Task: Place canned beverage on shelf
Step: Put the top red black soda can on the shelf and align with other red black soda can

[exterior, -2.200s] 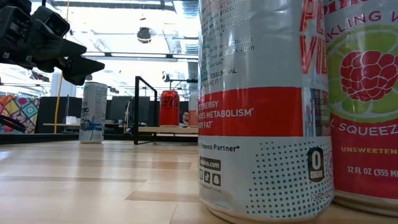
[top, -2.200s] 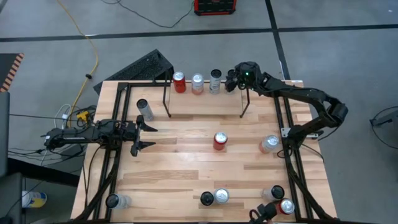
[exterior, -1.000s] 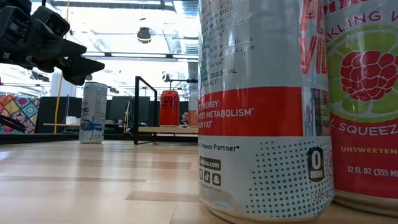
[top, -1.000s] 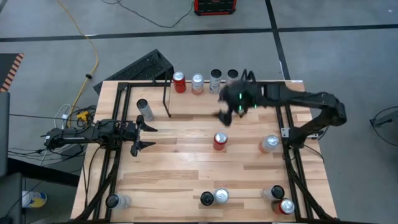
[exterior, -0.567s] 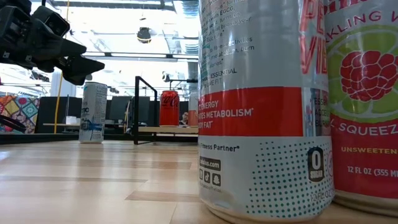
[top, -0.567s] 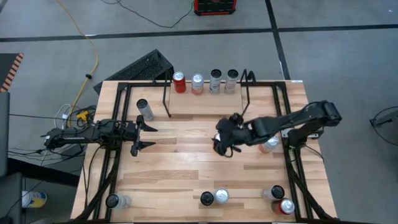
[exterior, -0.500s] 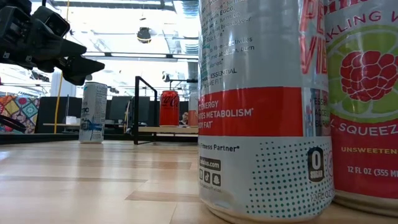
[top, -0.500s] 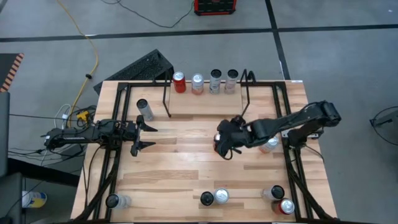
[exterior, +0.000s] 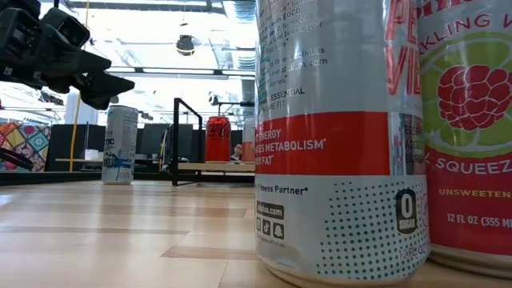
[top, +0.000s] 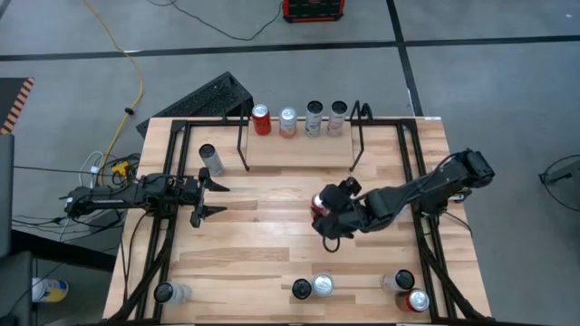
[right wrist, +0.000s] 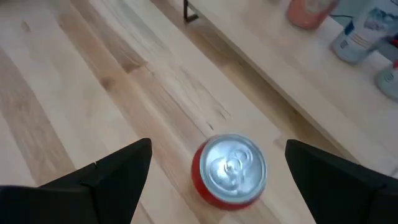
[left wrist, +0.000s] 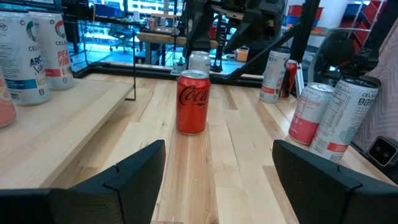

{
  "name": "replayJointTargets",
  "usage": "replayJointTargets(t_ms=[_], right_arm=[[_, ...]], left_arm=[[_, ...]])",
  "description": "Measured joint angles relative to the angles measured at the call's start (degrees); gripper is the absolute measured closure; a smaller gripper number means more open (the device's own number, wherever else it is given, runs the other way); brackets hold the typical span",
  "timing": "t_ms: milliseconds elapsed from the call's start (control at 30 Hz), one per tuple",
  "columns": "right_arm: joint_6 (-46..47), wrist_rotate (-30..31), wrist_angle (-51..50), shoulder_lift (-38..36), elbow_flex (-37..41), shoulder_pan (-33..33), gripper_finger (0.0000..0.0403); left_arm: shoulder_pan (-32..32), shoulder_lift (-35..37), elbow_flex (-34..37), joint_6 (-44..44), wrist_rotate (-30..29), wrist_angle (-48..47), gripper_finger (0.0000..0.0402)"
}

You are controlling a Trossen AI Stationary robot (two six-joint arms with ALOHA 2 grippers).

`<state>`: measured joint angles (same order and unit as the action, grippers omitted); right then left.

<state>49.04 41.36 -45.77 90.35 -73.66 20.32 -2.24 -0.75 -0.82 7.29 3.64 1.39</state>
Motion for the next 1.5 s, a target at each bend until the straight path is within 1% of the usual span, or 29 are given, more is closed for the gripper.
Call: replayJointTargets(t_ms=[100,200,267,400,500,667,767,867,900,1000,1133,1233,1300,1367,1500], right_arm=[[3.14,2.52,-2.41,0.25,0.02,1.07,0.0006],[5.38,8.04,-2.92,2.45,0.96,2.17,0.0006],[6.94,10.03,-2.82,3.97,2.29,2.75,0.0006],[11.80,10.23,-1.65,5.49,6.97,2.76,0.0006],[11.29,9.98,1.17,6.50,9.66,2.69,0.0006],[11.13,9.84,2.86,6.37,10.42,2.46,0.0006],[10.81,8.80,2.47,4.41,10.48,2.44,0.0006],[8.19,3.45,1.69,-0.04,10.46,2.42,0.0006],[6.74,2.10,1.44,-1.99,10.46,2.42,0.0006],[3.16,1.40,2.29,-10.31,11.76,2.45,0.0008],[0.13,2.19,8.87,-21.79,17.17,1.66,0.0017],[-3.54,3.88,20.26,-26.64,23.46,1.61,0.0020],[-5.56,3.65,28.11,-27.98,27.63,1.66,0.0020],[-7.35,3.55,35.26,-27.57,30.74,1.67,0.0021],[-7.02,3.24,39.51,-23.91,33.45,1.07,0.0021]], left_arm=[[0.01,0.00,0.00,0.02,-0.01,0.00,0.0120],[0.02,0.00,0.00,0.00,0.00,0.00,0.0120],[0.00,0.00,0.00,0.02,-0.02,0.00,0.0120],[0.01,0.00,0.00,0.02,0.00,0.01,0.0120],[0.00,0.00,0.00,0.02,-0.02,0.02,0.0120],[0.01,0.00,0.00,0.02,0.00,0.00,0.0120],[0.00,0.00,0.00,0.02,0.00,0.00,0.0120],[0.00,0.00,0.00,0.02,-0.01,0.00,0.0120],[0.00,0.00,0.00,0.01,0.00,0.01,0.0120],[0.00,0.00,0.00,0.02,-0.02,0.00,0.0120],[0.02,0.01,0.00,0.02,0.00,0.01,0.0120],[0.02,0.00,0.00,0.02,0.00,0.00,0.0120],[0.01,0.02,0.00,0.02,0.00,0.01,0.0120],[0.00,0.01,0.00,0.02,-0.02,0.00,0.0120],[0.00,0.00,0.00,0.02,0.00,0.02,0.0120]])
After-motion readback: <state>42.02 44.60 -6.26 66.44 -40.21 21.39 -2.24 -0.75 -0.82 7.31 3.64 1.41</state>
